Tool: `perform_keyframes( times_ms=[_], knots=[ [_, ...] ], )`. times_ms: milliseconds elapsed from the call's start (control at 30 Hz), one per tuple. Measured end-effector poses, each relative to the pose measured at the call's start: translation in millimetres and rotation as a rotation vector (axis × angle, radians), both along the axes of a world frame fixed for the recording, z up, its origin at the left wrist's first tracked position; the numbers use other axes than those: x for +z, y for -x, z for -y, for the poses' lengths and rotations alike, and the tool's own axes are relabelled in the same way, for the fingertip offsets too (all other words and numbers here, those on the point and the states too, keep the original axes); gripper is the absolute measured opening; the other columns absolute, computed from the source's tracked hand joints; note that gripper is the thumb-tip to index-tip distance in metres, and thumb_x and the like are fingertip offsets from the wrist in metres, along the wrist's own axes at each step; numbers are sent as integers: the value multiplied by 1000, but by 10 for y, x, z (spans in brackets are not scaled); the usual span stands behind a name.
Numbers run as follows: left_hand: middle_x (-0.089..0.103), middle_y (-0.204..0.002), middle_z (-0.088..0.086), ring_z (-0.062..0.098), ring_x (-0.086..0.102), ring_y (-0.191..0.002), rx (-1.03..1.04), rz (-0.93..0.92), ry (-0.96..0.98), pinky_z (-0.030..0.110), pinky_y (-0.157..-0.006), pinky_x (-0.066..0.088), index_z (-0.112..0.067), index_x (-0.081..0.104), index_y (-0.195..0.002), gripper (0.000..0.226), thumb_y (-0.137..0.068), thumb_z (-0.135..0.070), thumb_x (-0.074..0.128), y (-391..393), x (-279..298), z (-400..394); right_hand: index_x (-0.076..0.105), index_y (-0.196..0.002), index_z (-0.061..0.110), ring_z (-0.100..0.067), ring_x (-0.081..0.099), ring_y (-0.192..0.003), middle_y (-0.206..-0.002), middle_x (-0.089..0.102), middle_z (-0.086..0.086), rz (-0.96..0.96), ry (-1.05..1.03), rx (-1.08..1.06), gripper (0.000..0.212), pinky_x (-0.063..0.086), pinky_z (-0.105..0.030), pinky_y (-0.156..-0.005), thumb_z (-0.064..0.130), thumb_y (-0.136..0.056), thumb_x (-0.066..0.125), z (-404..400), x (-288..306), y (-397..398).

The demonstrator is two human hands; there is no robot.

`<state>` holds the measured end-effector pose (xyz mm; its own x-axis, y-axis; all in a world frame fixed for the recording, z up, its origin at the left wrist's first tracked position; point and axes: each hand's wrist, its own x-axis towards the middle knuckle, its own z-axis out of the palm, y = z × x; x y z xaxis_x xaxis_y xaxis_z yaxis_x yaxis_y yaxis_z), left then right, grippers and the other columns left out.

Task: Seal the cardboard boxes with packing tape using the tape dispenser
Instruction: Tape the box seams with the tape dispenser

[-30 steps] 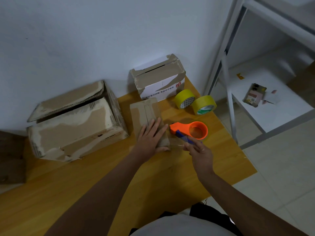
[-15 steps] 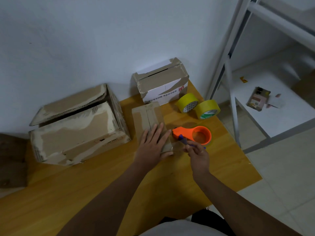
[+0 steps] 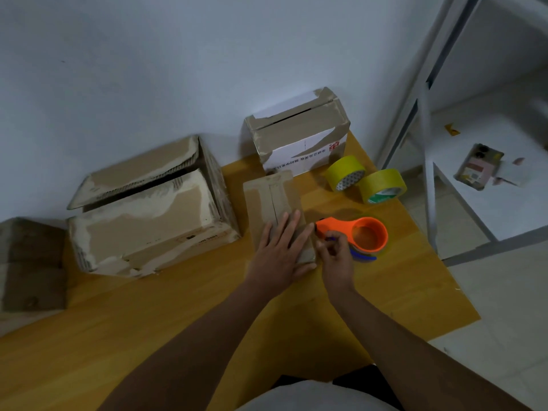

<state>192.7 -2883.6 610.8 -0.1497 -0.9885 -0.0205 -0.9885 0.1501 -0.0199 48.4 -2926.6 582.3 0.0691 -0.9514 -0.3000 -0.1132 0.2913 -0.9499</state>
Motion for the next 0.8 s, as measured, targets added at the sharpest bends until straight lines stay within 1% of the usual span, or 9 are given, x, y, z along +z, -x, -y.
perform_keyframes(
  times_ms=[100,200,267,367,500,600,667,733,800],
  knots=[
    [7,-165,13,32,5,-152,6,-10,-5,53,-120,12,-21,16,-158,80,-95,-67,36,-4,-4,8,50,-113,8,-8,56,-72,-84,58,1,-62,54,58,19,44,-14,-62,6,-95,58,-6,-47,-44],
    [7,-165,13,32,5,-152,28,-19,-18,54,-120,14,-21,16,-157,80,-95,-66,38,5,12,16,49,-113,10,5,58,-75,-87,57,9,-108,69,115,18,44,-12,-62,9,-97,56,24,-62,-69],
    [7,-165,13,32,4,-152,37,-27,-26,55,-120,15,-21,15,-157,80,-95,-65,40,10,12,20,49,-115,10,-1,57,-79,-90,58,4,-134,47,149,19,46,-17,-67,11,-97,55,57,-71,-84],
    [9,-165,14,33,8,-152,40,-23,-23,55,-119,18,-21,16,-157,81,-94,-66,41,3,4,23,54,-111,3,-19,58,-83,-91,60,-7,-183,26,178,17,45,-33,-73,12,-97,55,89,-108,-100],
    [11,-164,13,33,11,-151,47,-27,-25,54,-119,19,-21,18,-157,80,-94,-68,37,9,15,23,63,-106,3,-22,61,-85,-96,68,-15,-289,1,251,17,44,-32,-73,14,-98,54,125,-64,-20],
    [10,-165,13,32,9,-152,45,-33,-27,54,-119,18,-22,16,-157,81,-94,-68,38,10,12,25,65,-113,4,-26,62,-101,-109,67,-13,-286,54,144,23,49,-43,-89,12,-101,47,69,73,105],
    [9,-165,13,32,8,-152,42,-40,-32,55,-119,18,-21,16,-157,79,-95,-64,39,8,14,20,61,-128,12,-17,59,-114,-121,64,0,-159,20,165,31,48,-31,-96,19,-104,43,-107,218,81],
    [7,-165,12,32,6,-152,43,-47,-36,56,-119,18,-21,16,-158,77,-96,-61,38,2,17,13,44,-144,23,-5,52,-119,-131,53,14,-129,-18,287,41,41,-8,-88,27,-104,39,-293,308,-6],
    [5,-165,13,32,3,-152,49,-43,-53,56,-120,16,-21,14,-158,77,-97,-59,40,4,20,9,30,-152,27,-4,51,-119,-139,48,12,-162,-14,354,48,37,-1,-80,30,-104,38,-343,320,-50]
  ],
)
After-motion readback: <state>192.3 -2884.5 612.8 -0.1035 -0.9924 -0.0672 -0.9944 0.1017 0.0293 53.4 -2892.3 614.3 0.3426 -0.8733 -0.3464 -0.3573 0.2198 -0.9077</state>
